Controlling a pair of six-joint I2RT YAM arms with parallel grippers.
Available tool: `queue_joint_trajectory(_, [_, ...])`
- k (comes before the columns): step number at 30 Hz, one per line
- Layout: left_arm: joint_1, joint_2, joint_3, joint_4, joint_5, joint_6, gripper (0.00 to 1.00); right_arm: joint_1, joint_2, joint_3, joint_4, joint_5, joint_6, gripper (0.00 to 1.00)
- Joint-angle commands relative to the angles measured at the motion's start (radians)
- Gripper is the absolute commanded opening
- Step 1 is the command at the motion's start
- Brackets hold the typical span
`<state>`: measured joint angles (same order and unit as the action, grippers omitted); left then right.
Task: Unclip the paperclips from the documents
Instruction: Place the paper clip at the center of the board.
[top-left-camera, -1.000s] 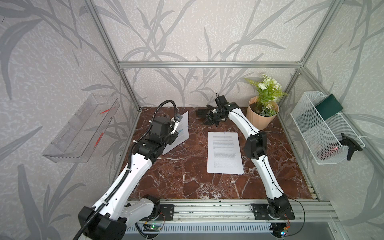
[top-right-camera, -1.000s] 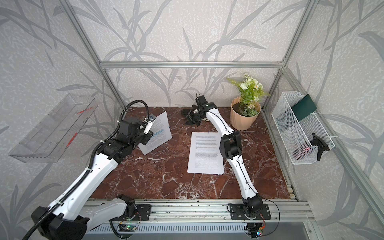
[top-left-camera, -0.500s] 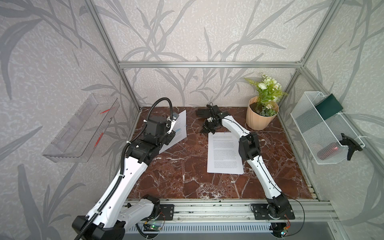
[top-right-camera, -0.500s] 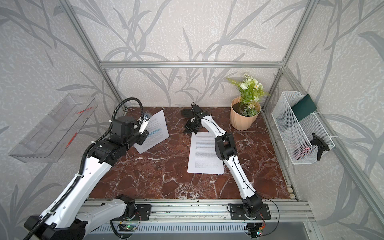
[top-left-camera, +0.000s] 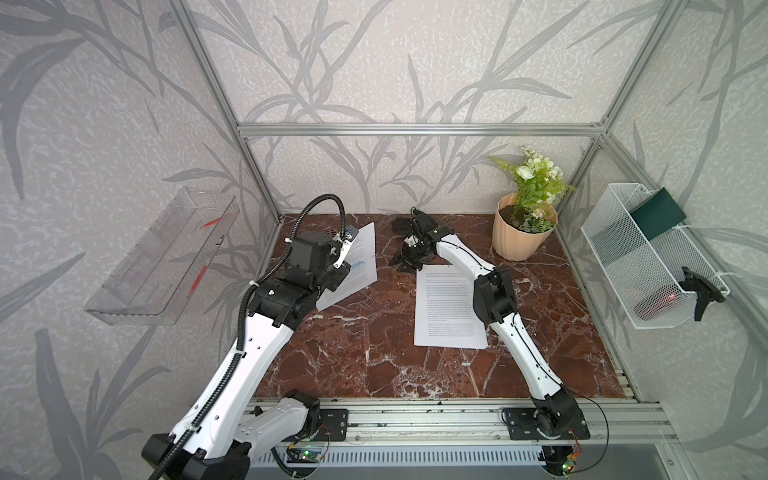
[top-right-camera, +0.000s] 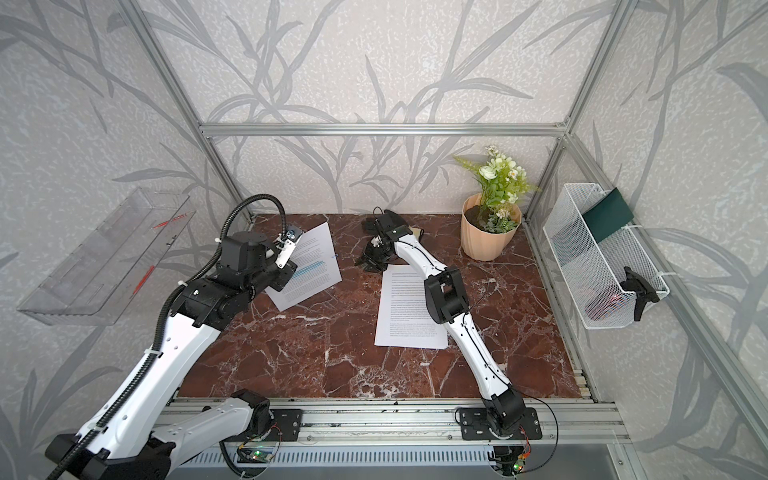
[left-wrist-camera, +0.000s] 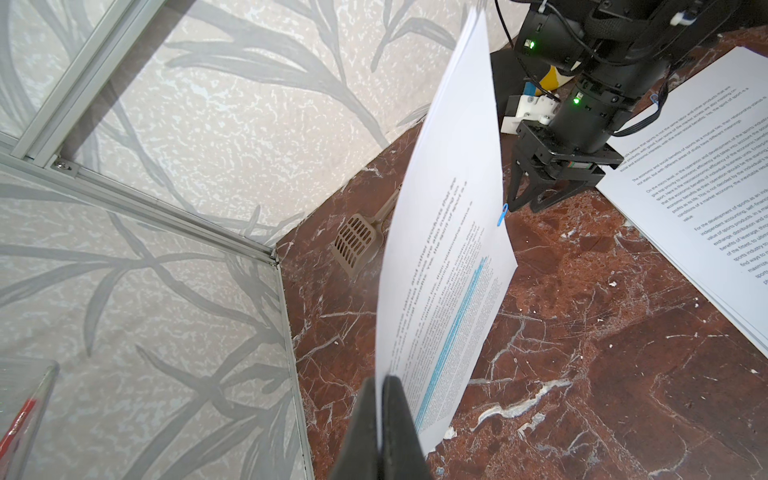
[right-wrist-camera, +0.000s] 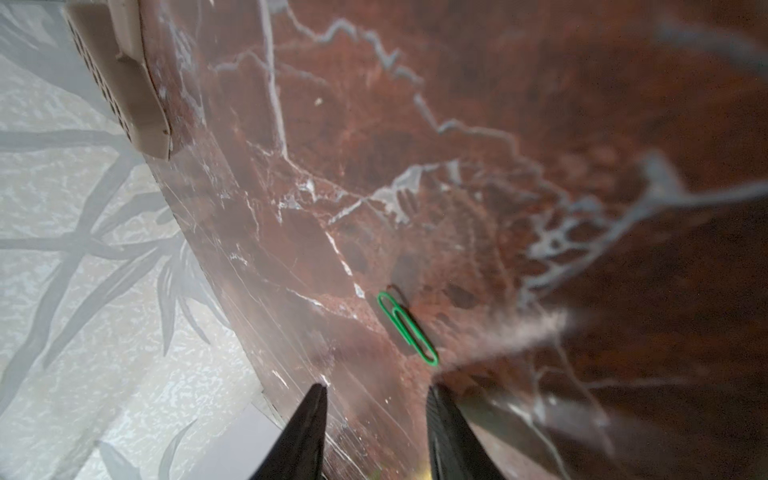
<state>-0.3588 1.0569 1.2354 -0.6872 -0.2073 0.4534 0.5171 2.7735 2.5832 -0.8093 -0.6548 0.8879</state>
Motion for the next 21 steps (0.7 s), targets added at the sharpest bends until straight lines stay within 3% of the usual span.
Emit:
queue_joint_trajectory(1, [0.004,-0.014,0.041,-0.023,0.01,0.018,0.0,-0.01,-0.055,0.003,-0.056,0.021,-0.041,0.47])
queue_joint_trajectory(7, [0.005,-0.023,0.065,-0.038,0.014,0.004,0.0,-0.016,-0.193,-0.039,-0.171,0.037,-0.179,0.53])
queue_joint_trajectory(9, [0.004,-0.023,0.087,-0.068,0.068,-0.002,0.0,-0.02,-0.253,-0.071,-0.192,0.023,-0.267,0.54])
queue_joint_trajectory(15, [0.004,0.004,0.178,-0.213,0.308,-0.054,0.0,-0.033,-0.476,-0.341,0.031,-0.233,-0.528,0.58])
queue_joint_trajectory(21, [0.004,-0.003,0.215,-0.283,0.412,-0.12,0.0,-0.064,-0.65,-0.548,0.09,-0.305,-0.712,0.62])
